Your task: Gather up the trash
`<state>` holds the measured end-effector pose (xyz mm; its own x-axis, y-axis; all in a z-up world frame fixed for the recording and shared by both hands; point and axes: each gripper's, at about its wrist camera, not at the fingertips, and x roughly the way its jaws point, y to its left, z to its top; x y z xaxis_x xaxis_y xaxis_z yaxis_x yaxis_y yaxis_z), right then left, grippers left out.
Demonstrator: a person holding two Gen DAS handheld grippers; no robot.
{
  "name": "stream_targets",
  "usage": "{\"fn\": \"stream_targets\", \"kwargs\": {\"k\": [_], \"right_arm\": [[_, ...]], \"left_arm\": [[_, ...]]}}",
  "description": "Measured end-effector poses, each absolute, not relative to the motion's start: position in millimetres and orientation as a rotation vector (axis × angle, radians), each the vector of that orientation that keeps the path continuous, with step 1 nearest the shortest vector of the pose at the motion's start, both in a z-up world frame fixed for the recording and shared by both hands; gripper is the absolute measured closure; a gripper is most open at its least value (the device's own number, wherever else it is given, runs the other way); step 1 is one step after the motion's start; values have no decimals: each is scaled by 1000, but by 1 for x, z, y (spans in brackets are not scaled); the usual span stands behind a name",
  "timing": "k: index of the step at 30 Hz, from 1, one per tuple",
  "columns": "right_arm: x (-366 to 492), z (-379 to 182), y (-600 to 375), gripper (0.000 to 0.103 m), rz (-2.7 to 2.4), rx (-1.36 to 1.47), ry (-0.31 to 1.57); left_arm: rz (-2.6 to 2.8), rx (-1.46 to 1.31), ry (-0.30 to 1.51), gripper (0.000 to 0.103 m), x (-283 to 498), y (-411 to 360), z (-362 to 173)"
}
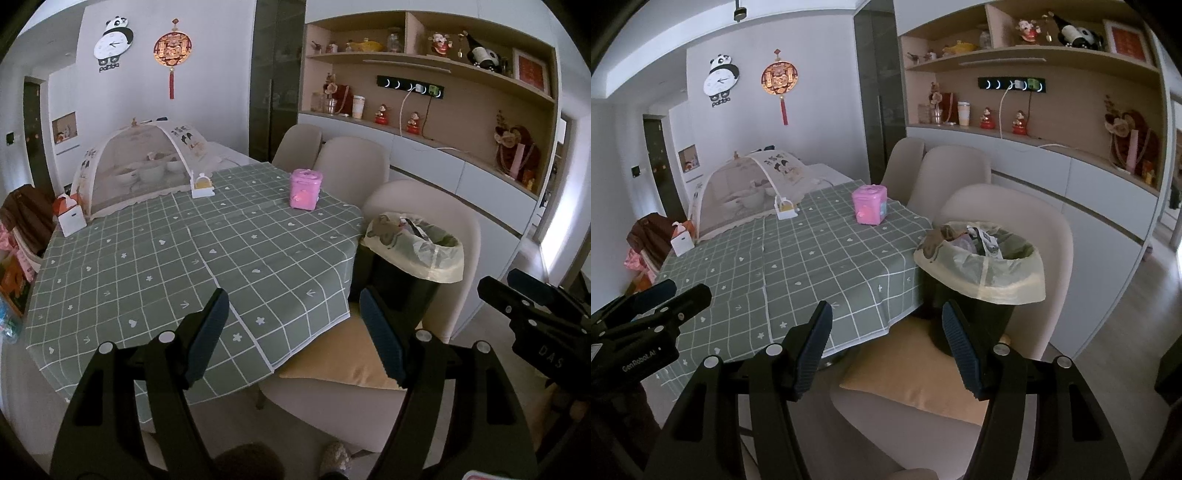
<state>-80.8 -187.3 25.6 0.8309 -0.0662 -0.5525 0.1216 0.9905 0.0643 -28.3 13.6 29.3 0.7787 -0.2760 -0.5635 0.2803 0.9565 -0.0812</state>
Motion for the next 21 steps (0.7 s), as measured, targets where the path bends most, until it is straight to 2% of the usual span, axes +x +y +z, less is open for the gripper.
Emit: {"fn": "stream_targets", "kwargs": {"k": [21], "right_arm": [[-82,25,-181,44,-93,99,590]], "left_arm": [[-283,2,608,33,-26,16,30]]}}
